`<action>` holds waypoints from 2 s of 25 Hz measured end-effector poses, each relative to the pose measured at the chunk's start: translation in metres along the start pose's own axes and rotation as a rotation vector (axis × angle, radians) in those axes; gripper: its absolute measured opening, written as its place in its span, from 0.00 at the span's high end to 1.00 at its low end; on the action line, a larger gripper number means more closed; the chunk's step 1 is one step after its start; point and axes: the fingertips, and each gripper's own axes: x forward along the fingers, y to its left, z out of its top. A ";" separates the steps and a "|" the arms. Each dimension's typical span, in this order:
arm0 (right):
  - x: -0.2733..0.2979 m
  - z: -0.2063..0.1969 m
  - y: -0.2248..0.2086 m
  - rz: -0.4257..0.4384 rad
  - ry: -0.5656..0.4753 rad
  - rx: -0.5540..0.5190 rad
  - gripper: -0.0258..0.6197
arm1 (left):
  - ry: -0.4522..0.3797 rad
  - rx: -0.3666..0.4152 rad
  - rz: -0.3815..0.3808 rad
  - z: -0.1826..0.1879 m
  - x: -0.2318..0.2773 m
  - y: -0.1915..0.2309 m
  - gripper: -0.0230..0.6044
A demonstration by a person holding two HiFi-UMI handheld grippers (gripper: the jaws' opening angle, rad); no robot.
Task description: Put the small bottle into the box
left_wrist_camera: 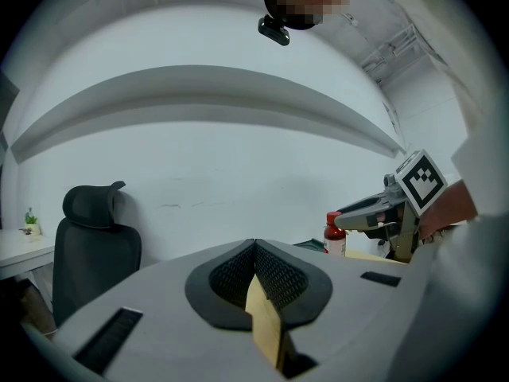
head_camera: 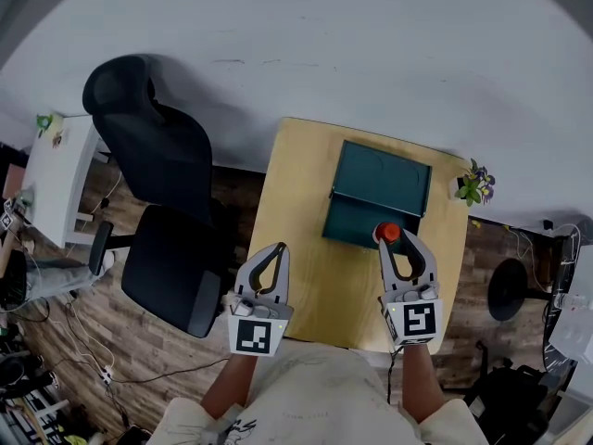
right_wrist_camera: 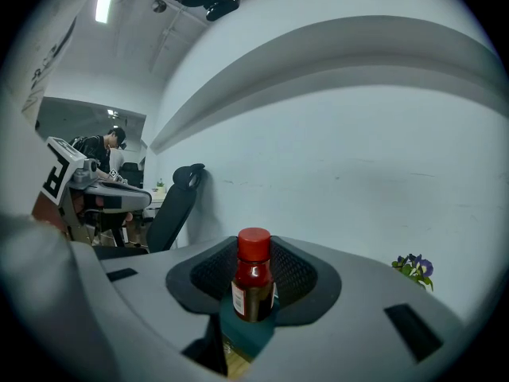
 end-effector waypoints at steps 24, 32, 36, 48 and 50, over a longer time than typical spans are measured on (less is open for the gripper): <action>0.047 -0.089 0.001 0.012 0.169 0.063 0.75 | 0.070 -0.004 -0.022 -0.023 0.018 0.002 0.95; 0.048 -0.107 0.004 0.009 0.184 0.084 0.75 | 0.082 -0.005 -0.031 -0.026 0.020 0.003 0.95; 0.045 -0.108 0.005 -0.001 0.184 0.093 0.74 | 0.072 -0.001 -0.035 -0.026 0.020 0.002 0.95; 0.033 -0.116 0.009 -0.008 0.193 0.083 0.74 | 0.073 0.000 -0.045 -0.027 0.018 -0.005 0.95; 0.033 -0.117 0.009 -0.008 0.192 0.081 0.74 | 0.073 0.001 -0.044 -0.027 0.018 -0.005 0.95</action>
